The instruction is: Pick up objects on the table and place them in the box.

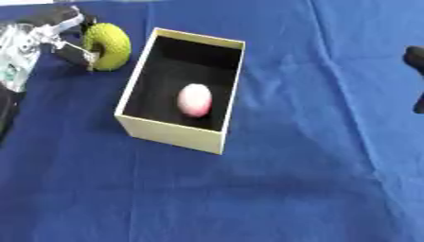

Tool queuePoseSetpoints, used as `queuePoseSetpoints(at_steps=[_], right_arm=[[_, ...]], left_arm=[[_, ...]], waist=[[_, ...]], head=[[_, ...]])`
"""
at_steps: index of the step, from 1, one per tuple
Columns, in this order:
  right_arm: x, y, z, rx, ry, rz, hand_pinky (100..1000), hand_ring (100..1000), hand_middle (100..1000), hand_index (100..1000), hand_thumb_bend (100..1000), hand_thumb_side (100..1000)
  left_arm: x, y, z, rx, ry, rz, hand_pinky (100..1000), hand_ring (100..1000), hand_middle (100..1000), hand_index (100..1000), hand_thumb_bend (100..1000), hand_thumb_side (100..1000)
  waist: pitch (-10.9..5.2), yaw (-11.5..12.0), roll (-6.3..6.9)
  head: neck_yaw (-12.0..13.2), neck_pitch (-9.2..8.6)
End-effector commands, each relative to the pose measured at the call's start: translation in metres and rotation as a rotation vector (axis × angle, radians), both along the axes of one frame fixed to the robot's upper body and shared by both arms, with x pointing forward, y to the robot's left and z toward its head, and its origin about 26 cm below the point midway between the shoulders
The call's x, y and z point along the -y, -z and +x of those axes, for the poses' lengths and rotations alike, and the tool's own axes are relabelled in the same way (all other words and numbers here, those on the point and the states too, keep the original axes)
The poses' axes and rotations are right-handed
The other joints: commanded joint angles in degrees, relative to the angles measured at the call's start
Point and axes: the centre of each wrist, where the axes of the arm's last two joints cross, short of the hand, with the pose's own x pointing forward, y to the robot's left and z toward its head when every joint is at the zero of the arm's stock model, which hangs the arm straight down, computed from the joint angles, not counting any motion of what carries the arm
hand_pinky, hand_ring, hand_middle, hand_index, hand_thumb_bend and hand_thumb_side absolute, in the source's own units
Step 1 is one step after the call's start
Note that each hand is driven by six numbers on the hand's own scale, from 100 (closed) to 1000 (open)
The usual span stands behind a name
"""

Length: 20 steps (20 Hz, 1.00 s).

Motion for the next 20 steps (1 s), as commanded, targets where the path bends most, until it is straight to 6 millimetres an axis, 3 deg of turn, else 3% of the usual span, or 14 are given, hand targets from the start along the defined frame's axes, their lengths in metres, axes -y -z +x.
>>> queuePoseSetpoints(at_steps=[1,3,6,11,15,20], right_arm=[[0.000,-0.007,-0.003,0.020,0.003,-0.020,945,904,413,814,100,526],[0.001,-0.006,-0.003,0.017,0.005,-0.021,946,904,413,815,100,527],[0.002,-0.005,-0.005,0.012,0.010,-0.022,946,904,413,815,100,528],[0.003,-0.005,-0.005,0.016,0.010,-0.025,945,904,414,815,100,529],[0.004,-0.006,-0.005,0.024,0.012,-0.018,945,903,418,816,100,528],[0.005,-0.006,-0.006,0.024,0.016,-0.008,946,903,419,816,100,527]], left_arm=[[-0.001,-0.026,-0.007,0.062,0.030,-0.028,650,620,576,719,100,145],[-0.002,-0.034,-0.009,0.073,0.041,-0.048,616,577,535,688,100,167],[0.003,-0.060,-0.018,0.171,0.097,-0.070,616,578,549,687,100,145],[0.032,-0.080,-0.037,0.274,0.253,-0.040,621,580,559,690,100,126],[0.062,-0.086,-0.054,0.339,0.419,0.011,623,575,550,689,100,115],[0.089,-0.079,-0.076,0.376,0.616,0.068,619,560,533,677,100,113]], waist=[[-1.44,0.1,-0.33],[-1.69,0.3,-0.38],[-2.04,1.0,-0.52],[-2.11,1.3,-0.67],[-2.17,1.3,-0.64],[-2.28,1.2,-0.52]], head=[[-0.2,0.02],[-0.4,0.38],[-0.9,0.89],[-1.2,1.00],[-1.2,1.00],[-1.4,0.73]])
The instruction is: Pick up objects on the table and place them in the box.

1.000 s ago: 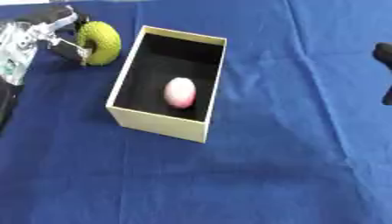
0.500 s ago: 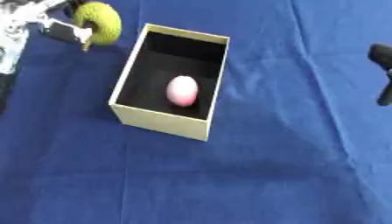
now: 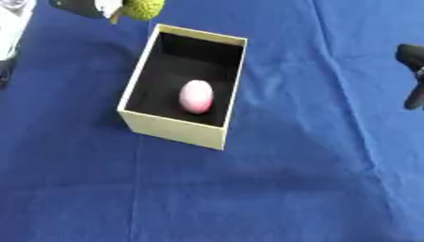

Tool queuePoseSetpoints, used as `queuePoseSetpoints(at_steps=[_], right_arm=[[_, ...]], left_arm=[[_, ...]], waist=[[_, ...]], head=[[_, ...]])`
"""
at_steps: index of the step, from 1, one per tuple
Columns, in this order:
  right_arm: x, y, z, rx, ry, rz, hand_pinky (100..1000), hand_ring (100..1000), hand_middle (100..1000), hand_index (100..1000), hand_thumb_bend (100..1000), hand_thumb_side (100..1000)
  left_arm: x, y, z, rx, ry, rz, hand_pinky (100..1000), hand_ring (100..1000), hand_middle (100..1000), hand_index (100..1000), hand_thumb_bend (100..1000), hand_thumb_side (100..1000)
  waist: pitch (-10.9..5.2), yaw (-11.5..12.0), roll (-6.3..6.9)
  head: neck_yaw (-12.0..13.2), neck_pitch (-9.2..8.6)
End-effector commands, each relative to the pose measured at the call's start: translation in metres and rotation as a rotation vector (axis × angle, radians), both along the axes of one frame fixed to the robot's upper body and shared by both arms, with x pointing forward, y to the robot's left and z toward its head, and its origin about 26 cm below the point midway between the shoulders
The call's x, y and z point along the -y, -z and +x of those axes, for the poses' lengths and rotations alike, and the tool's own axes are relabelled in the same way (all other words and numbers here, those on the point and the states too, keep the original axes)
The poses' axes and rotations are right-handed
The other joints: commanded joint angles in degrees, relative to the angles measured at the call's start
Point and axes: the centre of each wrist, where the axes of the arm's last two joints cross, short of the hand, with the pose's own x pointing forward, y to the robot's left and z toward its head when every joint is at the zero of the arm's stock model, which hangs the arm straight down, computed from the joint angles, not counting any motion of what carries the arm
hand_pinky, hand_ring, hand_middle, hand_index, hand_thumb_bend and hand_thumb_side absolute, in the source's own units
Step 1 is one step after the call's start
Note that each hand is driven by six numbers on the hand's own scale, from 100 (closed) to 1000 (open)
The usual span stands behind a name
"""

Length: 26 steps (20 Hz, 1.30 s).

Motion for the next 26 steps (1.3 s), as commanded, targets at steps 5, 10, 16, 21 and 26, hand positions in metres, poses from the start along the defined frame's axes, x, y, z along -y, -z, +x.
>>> queuePoseSetpoints(at_steps=[5,10,16,21,26], right_arm=[[0.005,-0.012,-0.003,0.043,0.010,-0.009,943,901,423,816,100,528],[0.007,-0.012,-0.005,0.054,0.017,-0.010,942,900,425,817,100,528],[0.007,-0.011,-0.005,0.050,0.020,-0.006,943,900,423,816,100,528],[0.006,-0.009,-0.005,0.045,0.020,-0.006,944,901,420,815,100,527],[0.006,-0.008,-0.005,0.035,0.025,-0.006,946,901,418,814,100,525]], left_arm=[[0.038,-0.002,-0.039,0.043,0.211,0.089,608,573,526,676,100,100],[0.059,0.019,-0.047,-0.001,0.183,0.125,606,578,531,678,100,100],[0.061,0.043,-0.034,-0.034,0.094,0.168,612,589,543,687,100,100],[0.065,0.062,-0.026,-0.045,0.063,0.228,642,618,572,733,115,100],[0.070,0.072,-0.025,-0.024,0.071,0.331,876,871,833,938,269,264]], waist=[[-1.65,0.0,-0.20],[-1.84,0.4,-0.19],[-1.87,0.5,-0.15],[-1.75,0.4,-0.30],[-1.78,0.4,-0.24]], head=[[0.0,-0.21],[0.1,-0.15],[0.0,-0.40],[0.1,-0.29],[0.0,-0.30]])
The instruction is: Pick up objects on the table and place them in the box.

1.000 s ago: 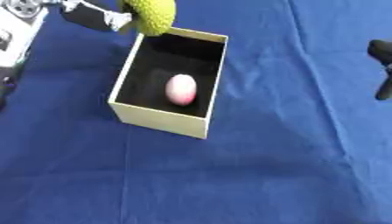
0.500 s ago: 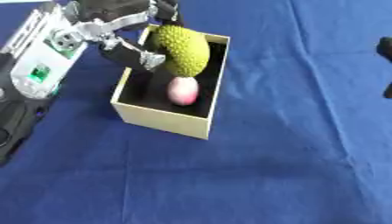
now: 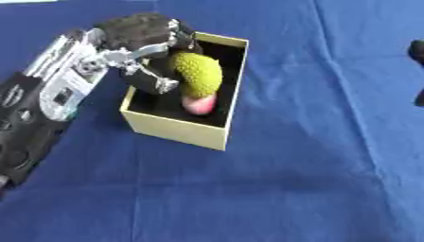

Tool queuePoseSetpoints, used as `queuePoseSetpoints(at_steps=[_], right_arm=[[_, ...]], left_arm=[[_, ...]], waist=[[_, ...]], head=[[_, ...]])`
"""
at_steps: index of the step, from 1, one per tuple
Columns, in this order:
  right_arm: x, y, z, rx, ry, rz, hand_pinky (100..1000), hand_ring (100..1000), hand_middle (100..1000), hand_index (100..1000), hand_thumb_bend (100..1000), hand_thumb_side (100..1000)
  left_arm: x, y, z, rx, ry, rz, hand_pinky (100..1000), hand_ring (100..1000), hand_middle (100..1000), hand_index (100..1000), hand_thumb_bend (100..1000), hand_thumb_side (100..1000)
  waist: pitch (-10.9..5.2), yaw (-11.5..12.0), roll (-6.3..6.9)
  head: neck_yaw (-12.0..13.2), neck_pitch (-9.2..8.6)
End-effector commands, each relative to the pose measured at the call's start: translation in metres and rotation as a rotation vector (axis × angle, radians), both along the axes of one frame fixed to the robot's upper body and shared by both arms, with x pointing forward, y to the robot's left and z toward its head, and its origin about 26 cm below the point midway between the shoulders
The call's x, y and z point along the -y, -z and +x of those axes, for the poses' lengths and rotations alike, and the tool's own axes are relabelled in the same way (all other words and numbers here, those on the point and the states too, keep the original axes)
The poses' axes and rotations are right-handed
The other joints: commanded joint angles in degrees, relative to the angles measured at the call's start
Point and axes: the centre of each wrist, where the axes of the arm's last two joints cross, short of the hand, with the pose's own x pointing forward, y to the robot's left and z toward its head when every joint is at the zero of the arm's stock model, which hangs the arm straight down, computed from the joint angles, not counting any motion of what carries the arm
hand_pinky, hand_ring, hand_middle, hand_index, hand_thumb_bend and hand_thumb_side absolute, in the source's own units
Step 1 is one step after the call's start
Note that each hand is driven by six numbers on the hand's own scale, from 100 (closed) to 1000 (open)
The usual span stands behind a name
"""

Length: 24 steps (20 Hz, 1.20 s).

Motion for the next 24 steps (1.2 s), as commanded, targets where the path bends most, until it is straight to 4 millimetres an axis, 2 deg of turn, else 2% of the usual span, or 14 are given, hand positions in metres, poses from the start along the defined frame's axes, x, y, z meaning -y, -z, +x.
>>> queuePoseSetpoints(at_steps=[1,7,8,9,13,14,15,16,23,24], right_arm=[[0.001,-0.008,-0.003,0.017,0.006,-0.020,946,901,418,814,100,525],[0.001,-0.008,-0.003,0.015,0.007,-0.020,946,901,418,814,100,525],[0.001,-0.007,-0.003,0.014,0.007,-0.020,947,902,416,814,100,525],[0.000,-0.007,-0.003,0.010,0.006,-0.020,947,902,416,814,100,525],[0.000,-0.007,-0.002,0.009,0.003,-0.022,947,901,417,814,100,525],[0.000,-0.007,-0.002,0.010,0.002,-0.022,946,901,418,814,100,525],[0.000,-0.007,-0.002,0.010,0.001,-0.022,946,901,418,814,100,525],[0.000,-0.007,-0.002,0.011,0.000,-0.022,946,901,418,814,100,525],[0.000,-0.008,-0.003,0.008,-0.005,-0.013,946,900,420,813,100,525],[0.001,-0.007,-0.003,0.007,-0.004,-0.012,946,900,420,813,100,525]], left_arm=[[0.002,-0.007,-0.002,0.051,0.016,0.047,884,877,839,942,282,289],[0.002,-0.005,-0.001,0.073,0.018,0.060,884,877,839,942,282,289],[0.002,-0.005,-0.001,0.075,0.018,0.059,976,956,898,991,562,620],[0.000,-0.008,-0.001,0.084,0.007,0.046,976,956,898,991,562,620],[-0.004,-0.017,-0.005,0.116,-0.014,-0.056,958,946,880,978,499,594],[-0.005,-0.022,-0.007,0.124,-0.013,-0.092,946,935,868,968,441,566],[-0.007,-0.027,-0.010,0.134,-0.011,-0.132,946,935,868,968,441,566],[-0.008,-0.032,-0.012,0.144,-0.006,-0.168,935,926,857,960,388,548],[-0.030,-0.073,-0.031,0.223,0.053,-0.414,898,893,826,941,302,554],[-0.034,-0.077,-0.031,0.224,0.054,-0.437,882,876,812,934,255,555]], waist=[[-1.35,0.0,-0.23],[-1.36,0.0,-0.22],[-1.37,0.0,-0.22],[-1.43,0.0,-0.23],[-1.55,0.1,-0.27],[-1.61,0.1,-0.31],[-1.64,0.1,-0.33],[-1.71,0.2,-0.37],[-2.26,0.1,-0.52],[-2.30,0.1,-0.50]], head=[[0.0,-0.43],[-0.1,-0.48],[-0.1,-0.49],[-0.1,-0.53],[-0.1,-0.52],[-0.2,-0.53],[-0.3,-0.55],[-0.3,-0.58],[-1.5,-0.40],[-1.7,-0.43]])
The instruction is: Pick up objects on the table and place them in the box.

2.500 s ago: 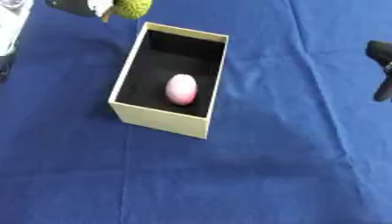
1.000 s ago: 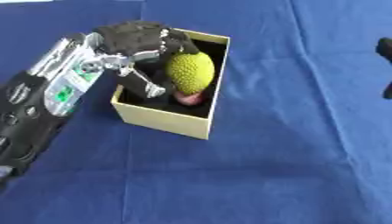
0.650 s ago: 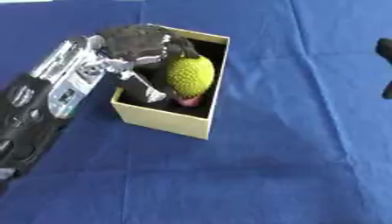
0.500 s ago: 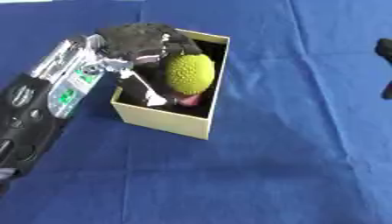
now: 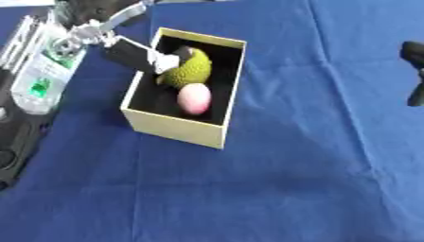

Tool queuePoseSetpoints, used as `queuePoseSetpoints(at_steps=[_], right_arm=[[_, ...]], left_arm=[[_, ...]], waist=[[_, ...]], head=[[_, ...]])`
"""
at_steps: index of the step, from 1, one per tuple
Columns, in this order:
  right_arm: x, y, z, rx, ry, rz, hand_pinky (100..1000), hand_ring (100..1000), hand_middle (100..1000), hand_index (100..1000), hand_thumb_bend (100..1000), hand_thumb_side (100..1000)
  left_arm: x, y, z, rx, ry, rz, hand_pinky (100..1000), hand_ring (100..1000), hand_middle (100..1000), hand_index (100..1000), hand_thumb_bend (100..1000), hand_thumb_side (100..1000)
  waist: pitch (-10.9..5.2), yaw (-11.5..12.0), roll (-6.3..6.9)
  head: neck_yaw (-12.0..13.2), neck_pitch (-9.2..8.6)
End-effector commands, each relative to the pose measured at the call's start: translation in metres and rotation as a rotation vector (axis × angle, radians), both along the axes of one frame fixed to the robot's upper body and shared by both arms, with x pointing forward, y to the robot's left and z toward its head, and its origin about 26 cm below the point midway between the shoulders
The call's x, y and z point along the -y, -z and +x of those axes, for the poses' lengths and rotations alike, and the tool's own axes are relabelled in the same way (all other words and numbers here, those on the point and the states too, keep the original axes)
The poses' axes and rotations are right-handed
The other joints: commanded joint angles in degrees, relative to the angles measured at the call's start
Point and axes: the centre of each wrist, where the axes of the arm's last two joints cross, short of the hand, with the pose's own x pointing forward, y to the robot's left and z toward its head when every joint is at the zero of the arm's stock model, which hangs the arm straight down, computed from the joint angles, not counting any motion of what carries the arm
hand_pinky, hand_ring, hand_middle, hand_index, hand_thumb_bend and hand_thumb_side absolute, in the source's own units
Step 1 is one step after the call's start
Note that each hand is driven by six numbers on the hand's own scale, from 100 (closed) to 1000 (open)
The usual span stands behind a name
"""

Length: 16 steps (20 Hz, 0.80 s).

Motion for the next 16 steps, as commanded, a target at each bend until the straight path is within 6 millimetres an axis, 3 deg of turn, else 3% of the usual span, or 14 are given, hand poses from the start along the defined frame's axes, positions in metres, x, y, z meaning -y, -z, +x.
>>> queuePoseSetpoints(at_steps=[1,5,16], right_arm=[[0.002,-0.009,-0.003,0.018,-0.004,-0.015,946,900,421,813,100,524],[0.002,-0.010,-0.003,0.019,-0.004,-0.013,946,899,421,813,100,525],[0.006,-0.014,-0.003,0.070,0.003,0.004,939,894,431,814,100,525]], left_arm=[[-0.016,-0.026,-0.006,0.054,0.016,-0.089,876,869,805,927,217,539],[-0.031,-0.034,-0.011,0.060,0.030,-0.215,861,847,786,915,106,525],[-0.094,-0.044,-0.049,0.131,0.001,-0.599,784,755,700,861,100,627]], waist=[[-1.48,-0.1,-0.24],[-1.43,0.0,-0.22],[-0.93,0.7,-1.06]], head=[[-0.7,-0.44],[-1.2,-0.63],[-1.4,-0.65]])
